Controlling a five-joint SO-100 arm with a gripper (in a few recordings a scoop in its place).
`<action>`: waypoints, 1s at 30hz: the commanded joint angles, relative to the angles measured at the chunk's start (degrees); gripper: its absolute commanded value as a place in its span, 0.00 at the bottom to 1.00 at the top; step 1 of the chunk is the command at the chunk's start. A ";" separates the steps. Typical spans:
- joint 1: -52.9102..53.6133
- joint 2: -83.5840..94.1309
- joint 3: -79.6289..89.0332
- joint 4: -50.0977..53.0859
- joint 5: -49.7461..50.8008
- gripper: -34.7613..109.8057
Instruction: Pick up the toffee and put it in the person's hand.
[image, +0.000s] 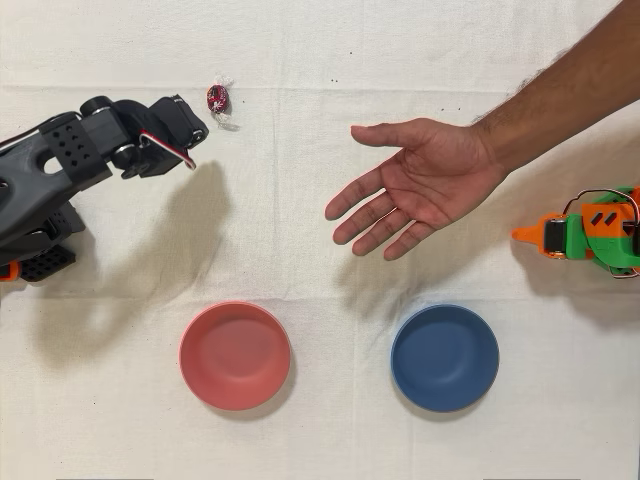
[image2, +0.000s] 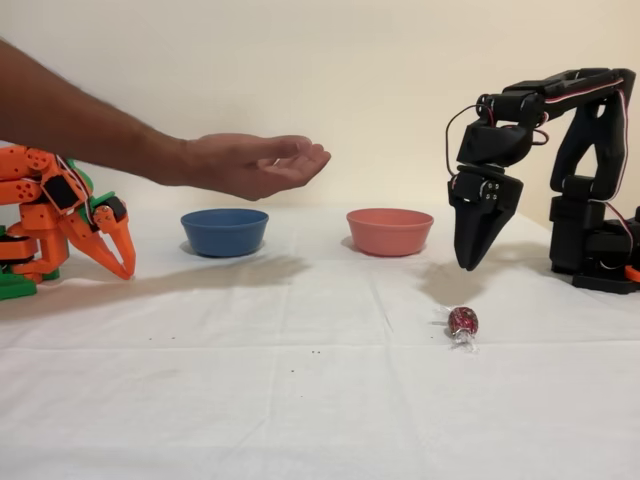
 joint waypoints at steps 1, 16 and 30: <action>-2.11 0.44 -4.57 -1.49 -0.09 0.33; -4.66 -7.38 -8.88 -5.98 -0.70 0.40; -4.57 -11.69 -8.53 -8.88 -0.62 0.41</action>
